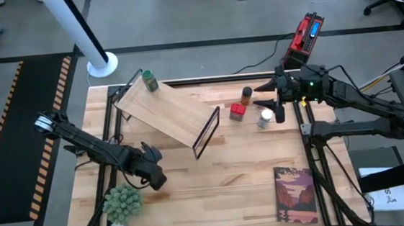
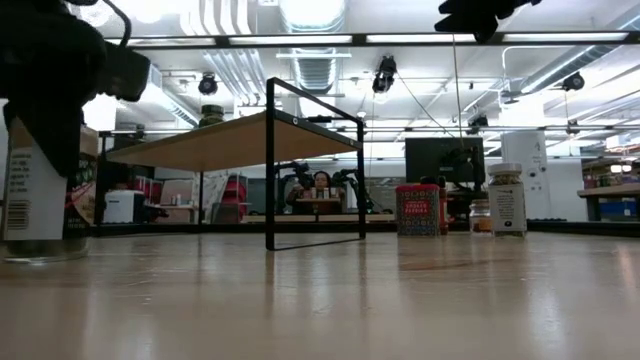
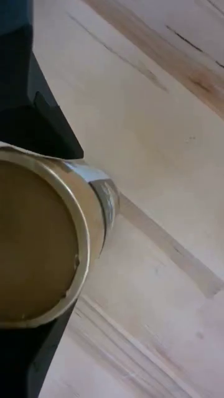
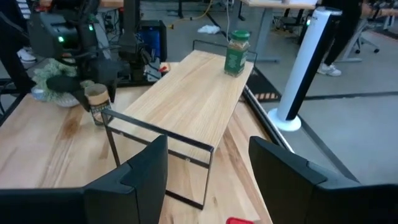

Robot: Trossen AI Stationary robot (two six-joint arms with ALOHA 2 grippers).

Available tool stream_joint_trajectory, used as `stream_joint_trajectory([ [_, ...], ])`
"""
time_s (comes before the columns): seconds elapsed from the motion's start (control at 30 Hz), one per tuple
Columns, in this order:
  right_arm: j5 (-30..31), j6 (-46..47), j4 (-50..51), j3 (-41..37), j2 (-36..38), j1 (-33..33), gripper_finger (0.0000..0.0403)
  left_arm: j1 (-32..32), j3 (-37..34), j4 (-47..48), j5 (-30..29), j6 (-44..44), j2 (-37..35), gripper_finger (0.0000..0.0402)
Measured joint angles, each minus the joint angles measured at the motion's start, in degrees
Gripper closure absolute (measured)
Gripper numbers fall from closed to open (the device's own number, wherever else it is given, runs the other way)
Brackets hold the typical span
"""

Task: Shelf spices
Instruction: Remove the gold seasoning bottle from the shelf, then remove the green seasoning bottle from the shelf

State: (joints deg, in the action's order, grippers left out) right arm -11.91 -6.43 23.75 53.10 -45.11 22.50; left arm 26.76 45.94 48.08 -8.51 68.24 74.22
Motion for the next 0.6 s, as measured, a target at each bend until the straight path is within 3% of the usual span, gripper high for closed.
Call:
stream_joint_trajectory([
  [0.2,-0.01,-0.03,-0.2,-0.02,-1.49,0.0,0.0201,-0.02,3.05,5.2,-0.73,-0.4,0.39,0.0062],
  [0.4,-0.03,-0.39,-0.35,-0.02,-1.93,0.0,0.0201,-0.03,10.36,14.64,-1.78,-0.8,0.39,0.0065],
  [0.6,-0.02,-0.41,-0.46,-0.02,-1.83,0.0,0.0201,-0.33,20.14,24.73,-9.57,-3.73,0.39,0.0081],
])
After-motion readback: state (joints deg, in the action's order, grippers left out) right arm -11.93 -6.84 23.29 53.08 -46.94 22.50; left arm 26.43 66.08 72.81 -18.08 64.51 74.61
